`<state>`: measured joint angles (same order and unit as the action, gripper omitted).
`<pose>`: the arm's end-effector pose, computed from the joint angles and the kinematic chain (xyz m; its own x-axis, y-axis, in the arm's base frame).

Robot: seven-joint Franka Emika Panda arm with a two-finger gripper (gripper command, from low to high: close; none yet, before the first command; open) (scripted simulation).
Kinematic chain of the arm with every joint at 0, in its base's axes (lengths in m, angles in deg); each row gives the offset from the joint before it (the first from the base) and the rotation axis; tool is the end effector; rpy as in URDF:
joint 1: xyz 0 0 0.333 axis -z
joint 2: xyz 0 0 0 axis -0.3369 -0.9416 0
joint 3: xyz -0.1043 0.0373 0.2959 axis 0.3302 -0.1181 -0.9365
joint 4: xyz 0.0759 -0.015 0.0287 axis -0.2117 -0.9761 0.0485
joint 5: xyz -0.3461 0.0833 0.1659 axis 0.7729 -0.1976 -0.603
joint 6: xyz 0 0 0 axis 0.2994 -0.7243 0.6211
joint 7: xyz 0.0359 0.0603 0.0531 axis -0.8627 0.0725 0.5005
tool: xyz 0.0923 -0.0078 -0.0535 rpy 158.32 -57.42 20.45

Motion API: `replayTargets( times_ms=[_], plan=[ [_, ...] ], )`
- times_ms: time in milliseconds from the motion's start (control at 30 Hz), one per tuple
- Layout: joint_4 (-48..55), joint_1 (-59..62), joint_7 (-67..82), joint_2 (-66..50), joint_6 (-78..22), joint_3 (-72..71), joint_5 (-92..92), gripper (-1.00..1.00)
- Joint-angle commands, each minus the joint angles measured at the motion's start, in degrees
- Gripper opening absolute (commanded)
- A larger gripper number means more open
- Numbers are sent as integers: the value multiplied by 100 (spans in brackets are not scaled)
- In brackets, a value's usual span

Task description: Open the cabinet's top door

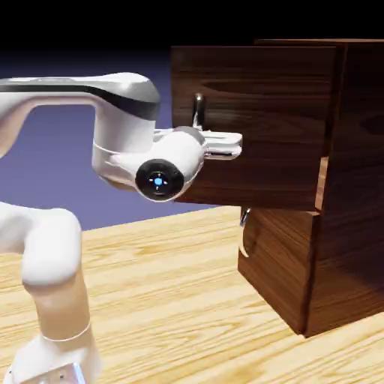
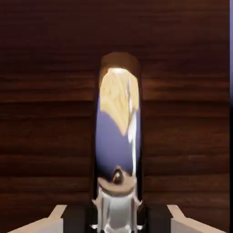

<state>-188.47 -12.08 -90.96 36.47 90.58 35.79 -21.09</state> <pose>0.2598 -0.1165 0.5480 -0.6110 0.3559 -0.7071 -0.6112 0.3556 0.7071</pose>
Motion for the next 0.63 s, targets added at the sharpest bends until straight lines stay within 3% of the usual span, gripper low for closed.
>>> replayTargets(
  times_ms=[0,500,600],
  plan=[
    [136,-69,30,-129,-240,208,179,-100],
    [2868,-2341,662,-2271,-3572,3318,1744,-100],
    [3231,-2022,960,-2875,-4235,3221,1651,-100]
  ],
)
